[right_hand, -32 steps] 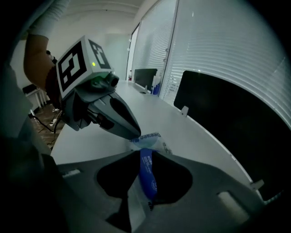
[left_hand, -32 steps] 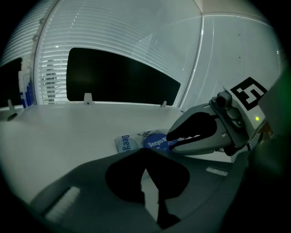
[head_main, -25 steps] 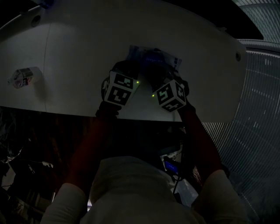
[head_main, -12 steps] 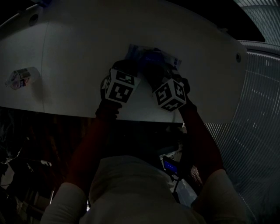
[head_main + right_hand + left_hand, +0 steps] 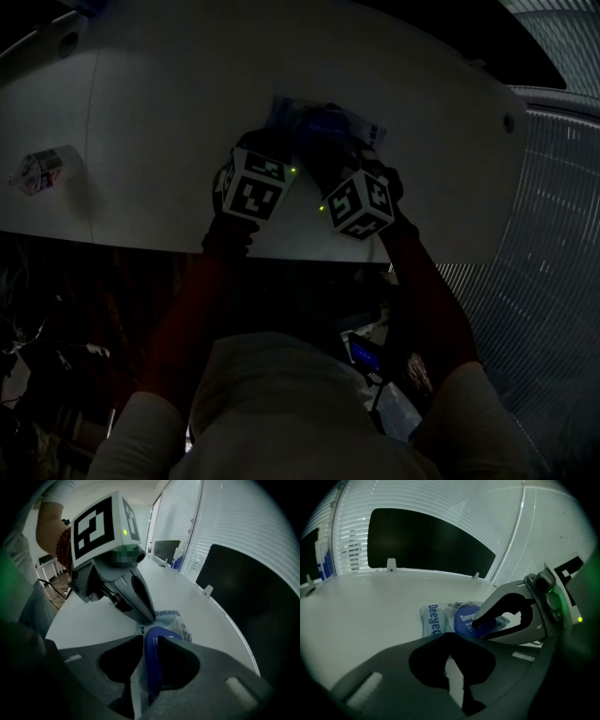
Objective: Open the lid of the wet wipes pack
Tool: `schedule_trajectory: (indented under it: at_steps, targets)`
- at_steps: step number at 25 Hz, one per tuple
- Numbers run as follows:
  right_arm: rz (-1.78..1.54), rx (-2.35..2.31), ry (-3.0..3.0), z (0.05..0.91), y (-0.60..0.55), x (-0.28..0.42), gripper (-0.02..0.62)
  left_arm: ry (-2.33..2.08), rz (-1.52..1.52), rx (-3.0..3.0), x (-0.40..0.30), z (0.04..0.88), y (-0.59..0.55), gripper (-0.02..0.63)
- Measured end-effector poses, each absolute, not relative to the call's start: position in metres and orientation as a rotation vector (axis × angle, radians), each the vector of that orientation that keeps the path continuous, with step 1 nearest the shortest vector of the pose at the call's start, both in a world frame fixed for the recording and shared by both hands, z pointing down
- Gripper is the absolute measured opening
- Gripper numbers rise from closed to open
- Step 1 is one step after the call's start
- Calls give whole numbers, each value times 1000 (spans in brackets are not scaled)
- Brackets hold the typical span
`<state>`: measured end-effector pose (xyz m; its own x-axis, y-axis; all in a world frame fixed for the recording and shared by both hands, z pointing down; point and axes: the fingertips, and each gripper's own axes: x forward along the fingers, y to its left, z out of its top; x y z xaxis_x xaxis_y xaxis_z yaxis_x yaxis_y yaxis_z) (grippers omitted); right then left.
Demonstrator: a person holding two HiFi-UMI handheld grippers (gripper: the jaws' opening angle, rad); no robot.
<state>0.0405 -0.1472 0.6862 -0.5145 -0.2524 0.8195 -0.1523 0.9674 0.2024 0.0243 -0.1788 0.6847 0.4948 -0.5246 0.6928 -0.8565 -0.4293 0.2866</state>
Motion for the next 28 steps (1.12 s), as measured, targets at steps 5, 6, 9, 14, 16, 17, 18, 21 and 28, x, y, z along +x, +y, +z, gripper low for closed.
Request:
schedule_trajectory:
  at_steps: [5,6,9,14,16,17,18,21,28]
  targets:
    - [-154,315,-2076,692,-150,40,100,-1119,701,2136,25,684,-180,3]
    - [-148,325,-2072,692,-150,40,101,-1113,706,2142,25,684,-179,3]
    - [-139,341,-2075,693,-151,40,100,-1096,730,2146,25,690,-176,3]
    - [-96,356,-2095,688,-151,40,68,-1062,867,2142,24,703,-167,3]
    - [-93,374,-2104,687,-150,40,61,-1045,878,2158,24,702,-167,3]
    - [-92,383,-2110,686,-150,40,59,-1039,884,2166,25,702,-167,2]
    - [-92,391,-2116,684,-151,40,58,-1034,893,2174,25,702,-167,3]
    - [-99,404,-2127,679,-152,40,55,-1020,925,2191,26,703,-167,2]
    - [-120,428,-2150,663,-158,37,48,-1015,963,2207,28,703,-166,2]
